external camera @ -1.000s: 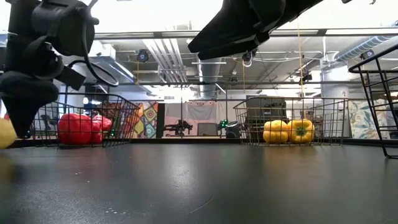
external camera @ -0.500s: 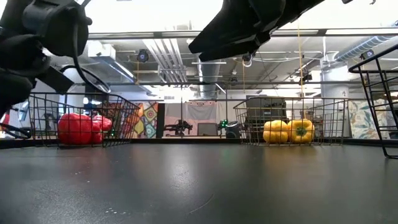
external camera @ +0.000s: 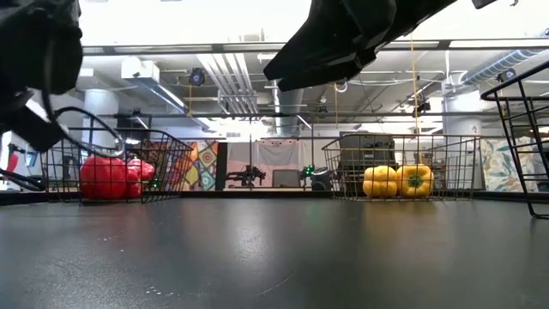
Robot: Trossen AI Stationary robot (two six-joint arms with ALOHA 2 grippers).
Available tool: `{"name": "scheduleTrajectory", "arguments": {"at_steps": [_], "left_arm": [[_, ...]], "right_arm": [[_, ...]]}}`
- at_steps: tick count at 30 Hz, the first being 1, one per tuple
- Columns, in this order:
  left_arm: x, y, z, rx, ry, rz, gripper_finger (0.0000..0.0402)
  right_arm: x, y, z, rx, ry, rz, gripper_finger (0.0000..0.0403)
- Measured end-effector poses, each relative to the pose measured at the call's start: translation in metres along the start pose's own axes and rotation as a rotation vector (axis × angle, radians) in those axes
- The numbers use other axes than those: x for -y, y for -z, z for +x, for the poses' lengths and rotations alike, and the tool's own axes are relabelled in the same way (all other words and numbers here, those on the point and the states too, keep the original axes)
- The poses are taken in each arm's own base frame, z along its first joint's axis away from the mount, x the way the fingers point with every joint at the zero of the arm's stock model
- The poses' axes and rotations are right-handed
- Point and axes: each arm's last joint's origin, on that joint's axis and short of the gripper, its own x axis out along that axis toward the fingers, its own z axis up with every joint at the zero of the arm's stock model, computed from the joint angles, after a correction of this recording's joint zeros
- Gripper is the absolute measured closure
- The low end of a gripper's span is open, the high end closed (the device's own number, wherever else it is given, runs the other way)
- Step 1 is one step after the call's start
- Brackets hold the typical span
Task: Sort produce into baskets
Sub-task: Put the yellow lemon into the bottom black mesh basket
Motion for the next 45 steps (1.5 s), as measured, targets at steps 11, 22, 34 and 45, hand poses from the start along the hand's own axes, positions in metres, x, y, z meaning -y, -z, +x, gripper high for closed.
{"name": "scheduleTrajectory", "arguments": {"at_steps": [11, 22, 34, 45], "left_arm": [[0.034, 0.015, -0.013, 0.031, 0.019, 0.139, 0.0079], [0.052, 0.036, -0.035, 0.185, 0.039, 0.218, 0.0079], [0.063, 0.042, -0.053, 0.260, 0.091, 0.278, 0.0079], [0.043, 0.050, -0.044, 0.058, -0.053, 0.064, 0.0018]], "right_arm": [[0.000, 0.000, 0.000, 0.001, 0.001, 0.012, 0.0040], [0.000, 0.000, 0.000, 0.001, 0.000, 0.012, 0.0040], [0.001, 0.000, 0.000, 0.001, 0.003, 0.023, 0.0040], [0.001, 0.000, 0.000, 0.001, 0.003, 0.019, 0.0040]]}}
